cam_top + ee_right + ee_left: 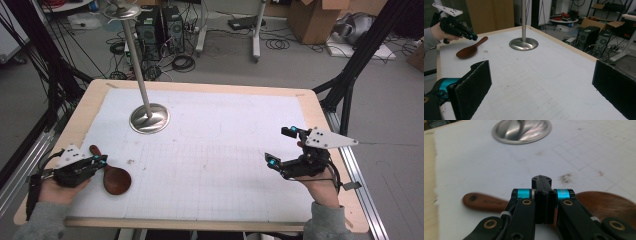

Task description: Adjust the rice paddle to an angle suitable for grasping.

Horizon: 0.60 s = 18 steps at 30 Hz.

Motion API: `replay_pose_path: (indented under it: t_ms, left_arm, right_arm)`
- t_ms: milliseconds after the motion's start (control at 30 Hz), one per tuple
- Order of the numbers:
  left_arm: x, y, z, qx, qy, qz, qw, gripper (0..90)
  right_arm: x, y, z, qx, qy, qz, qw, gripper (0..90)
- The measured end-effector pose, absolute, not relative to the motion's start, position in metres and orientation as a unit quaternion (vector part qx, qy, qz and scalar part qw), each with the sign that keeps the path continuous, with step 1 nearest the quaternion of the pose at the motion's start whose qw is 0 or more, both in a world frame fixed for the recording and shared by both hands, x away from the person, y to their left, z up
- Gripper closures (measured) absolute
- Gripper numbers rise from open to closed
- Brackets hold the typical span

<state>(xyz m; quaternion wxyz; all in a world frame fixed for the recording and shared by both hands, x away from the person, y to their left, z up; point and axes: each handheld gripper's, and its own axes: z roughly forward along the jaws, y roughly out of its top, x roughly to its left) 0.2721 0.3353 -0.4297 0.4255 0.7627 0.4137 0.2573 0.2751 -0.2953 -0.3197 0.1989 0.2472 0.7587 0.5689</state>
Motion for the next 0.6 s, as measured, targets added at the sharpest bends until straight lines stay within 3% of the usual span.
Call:
replay_pose_path:
  t_ms: [200,600]
  left_arm:
    - [0.274,0.358,-0.442,0.75,0.448,0.237,0.426,89.6]
    - [0.281,0.359,-0.448,0.753,0.466,0.219,0.41,89.6]
  right_arm:
    - [0.275,-0.294,-0.32,0.245,0.758,0.569,0.203,1.0]
    - [0.273,-0.289,-0.319,0.224,0.772,0.561,0.198,1.0]
